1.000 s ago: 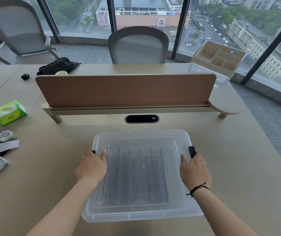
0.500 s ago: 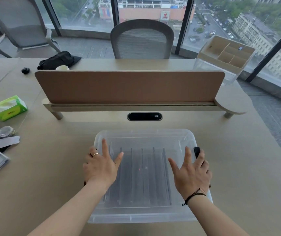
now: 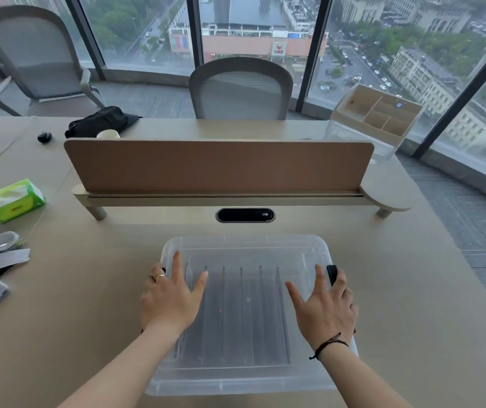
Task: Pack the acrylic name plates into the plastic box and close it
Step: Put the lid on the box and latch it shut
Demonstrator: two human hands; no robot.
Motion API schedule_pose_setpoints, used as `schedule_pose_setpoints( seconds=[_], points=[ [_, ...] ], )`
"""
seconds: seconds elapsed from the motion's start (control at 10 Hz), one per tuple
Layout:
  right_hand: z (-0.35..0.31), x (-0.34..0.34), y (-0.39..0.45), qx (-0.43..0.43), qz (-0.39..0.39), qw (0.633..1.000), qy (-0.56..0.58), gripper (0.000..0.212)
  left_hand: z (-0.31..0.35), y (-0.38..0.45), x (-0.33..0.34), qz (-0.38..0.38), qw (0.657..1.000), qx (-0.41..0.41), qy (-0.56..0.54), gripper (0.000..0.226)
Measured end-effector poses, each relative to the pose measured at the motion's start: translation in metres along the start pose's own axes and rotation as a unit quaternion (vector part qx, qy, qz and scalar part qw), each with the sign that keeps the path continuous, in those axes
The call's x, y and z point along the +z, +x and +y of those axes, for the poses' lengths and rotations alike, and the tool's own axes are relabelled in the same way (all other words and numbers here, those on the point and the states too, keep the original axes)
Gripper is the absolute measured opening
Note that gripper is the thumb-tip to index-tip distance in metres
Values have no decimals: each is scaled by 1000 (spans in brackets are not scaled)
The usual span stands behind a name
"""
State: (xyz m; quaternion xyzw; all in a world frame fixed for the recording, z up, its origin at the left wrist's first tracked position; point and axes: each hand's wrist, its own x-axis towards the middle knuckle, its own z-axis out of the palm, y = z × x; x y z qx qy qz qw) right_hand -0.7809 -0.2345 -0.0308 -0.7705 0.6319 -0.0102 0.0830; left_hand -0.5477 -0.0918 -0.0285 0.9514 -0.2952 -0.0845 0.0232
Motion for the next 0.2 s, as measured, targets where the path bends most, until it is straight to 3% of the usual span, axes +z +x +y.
schedule_pose_setpoints(
  seconds=[0.2],
  points=[
    [1,-23,14,11,-109,990,85,91,-3,2,-3,4,998,-14,-61,84]
  ],
)
